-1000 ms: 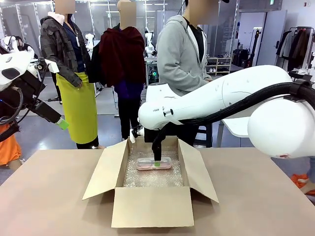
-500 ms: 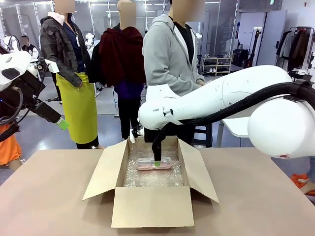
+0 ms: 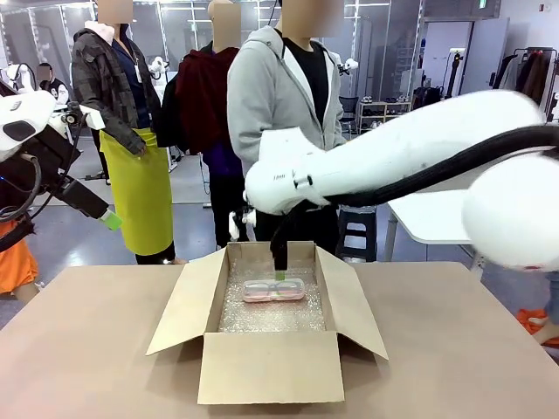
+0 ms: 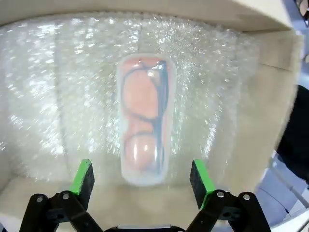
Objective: Pack the glasses set securely to prepare it for shipping.
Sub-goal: Put the Glasses case from the right side of the table into the Package Box.
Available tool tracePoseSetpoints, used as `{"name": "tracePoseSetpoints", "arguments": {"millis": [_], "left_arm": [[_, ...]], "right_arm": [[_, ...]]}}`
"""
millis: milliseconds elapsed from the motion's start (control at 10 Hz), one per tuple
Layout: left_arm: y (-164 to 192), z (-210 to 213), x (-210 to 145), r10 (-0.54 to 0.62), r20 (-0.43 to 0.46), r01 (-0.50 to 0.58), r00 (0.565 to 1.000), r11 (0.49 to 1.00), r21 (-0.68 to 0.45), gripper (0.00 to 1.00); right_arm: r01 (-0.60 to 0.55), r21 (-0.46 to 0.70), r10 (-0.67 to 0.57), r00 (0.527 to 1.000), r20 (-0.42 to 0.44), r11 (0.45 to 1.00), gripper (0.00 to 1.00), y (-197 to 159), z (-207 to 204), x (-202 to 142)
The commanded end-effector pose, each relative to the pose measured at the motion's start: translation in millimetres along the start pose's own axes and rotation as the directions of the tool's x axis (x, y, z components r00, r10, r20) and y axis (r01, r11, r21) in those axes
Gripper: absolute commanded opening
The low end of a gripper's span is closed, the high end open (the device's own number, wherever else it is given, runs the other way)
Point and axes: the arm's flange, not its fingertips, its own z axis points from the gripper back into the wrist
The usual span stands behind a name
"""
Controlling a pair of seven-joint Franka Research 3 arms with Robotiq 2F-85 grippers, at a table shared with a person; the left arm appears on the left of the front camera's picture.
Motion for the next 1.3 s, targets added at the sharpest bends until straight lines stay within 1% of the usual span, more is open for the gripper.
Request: {"name": "tracePoseSetpoints", "arguments": {"millis": [0, 100, 200, 300, 400, 500, 600, 700, 800, 900, 1000, 1100, 1200], "left_arm": [[1.2, 2.9, 0.8, -0.008, 0.007, 0.008, 1.0, 1.0, -0.004, 1.0], [1.2, 2.9, 0.8, -0.008, 0.007, 0.008, 1.0, 1.0, -0.004, 1.0], [1.2, 2.9, 0.8, -0.008, 0.007, 0.008, 1.0, 1.0, -0.004, 1.0], [1.2, 2.9, 0.8, -0.008, 0.007, 0.008, 1.0, 1.0, -0.004, 1.0], [1.2, 2.9, 0.8, -0.008, 0.007, 0.008, 1.0, 1.0, -0.004, 1.0], [1.2, 2.9, 0.8, -0.008, 0.007, 0.008, 1.0, 1.0, -0.004, 1.0], [1.2, 2.9, 0.8, -0.008, 0.007, 0.008, 1.0, 1.0, -0.004, 1.0], [1.2, 2.9, 0.8, -0.008, 0.007, 0.008, 1.0, 1.0, -0.004, 1.0], [1.2, 2.9, 0.8, -0.008, 0.007, 0.008, 1.0, 1.0, -0.004, 1.0], [1.2, 2.9, 0.8, -0.008, 0.007, 0.008, 1.0, 1.0, -0.004, 1.0], [1.2, 2.9, 0.8, -0.008, 0.007, 0.008, 1.0, 1.0, -0.004, 1.0], [1.2, 2.9, 0.8, -0.008, 0.007, 0.008, 1.0, 1.0, -0.004, 1.0], [1.2, 2.9, 0.8, -0.008, 0.007, 0.008, 1.0, 1.0, -0.004, 1.0]], "right_arm": [[0.053, -0.022, -0.052, 0.999, 0.012, 0.998, 1.0, 42.9, 40.2, -26.8], [0.067, -0.039, -0.067, 0.998, 0.001, 0.997, 1.0, 52.9, 51.0, -31.7], [0.098, -0.055, -0.097, 0.995, 0.013, 0.994, 1.0, 62.2, 64.4, -41.9], [0.143, -0.071, -0.14, 0.989, 0.047, 0.987, 1.0, 75.4, 80.0, -58.3], [0.211, -0.099, -0.204, 0.976, 0.077, 0.972, 1.0, 94.0, 96.5, -81.2], [0.292, -0.139, -0.28, 0.955, 0.101, 0.946, 1.0, 119.2, 110.7, -105.7], [0.378, -0.156, -0.353, 0.92, 0.167, 0.912, 1.0, 153.3, 121.2, -133.7], [0.468, -0.18, -0.434, 0.879, 0.195, 0.865, 1.0, 184.8, 123.9, -158.5], [0.559, -0.187, -0.525, 0.827, 0.2, 0.808, 1.0, 215.7, 121.3, -183.1], [0.649, -0.182, -0.618, 0.759, 0.204, 0.738, 1.0, 244.6, 117.0, -210.2], [0.711, -0.153, -0.661, 0.697, 0.277, 0.686, 1.0, 270.6, 113.2, -235.0], [0.765, -0.114, -0.709, 0.633, 0.311, 0.633, 1.0, 291.5, 108.1, -257.7], [0.793, -0.066, -0.726, 0.585, 0.361, 0.606, 1.0, 303.7, 105.8, -275.5]]}}
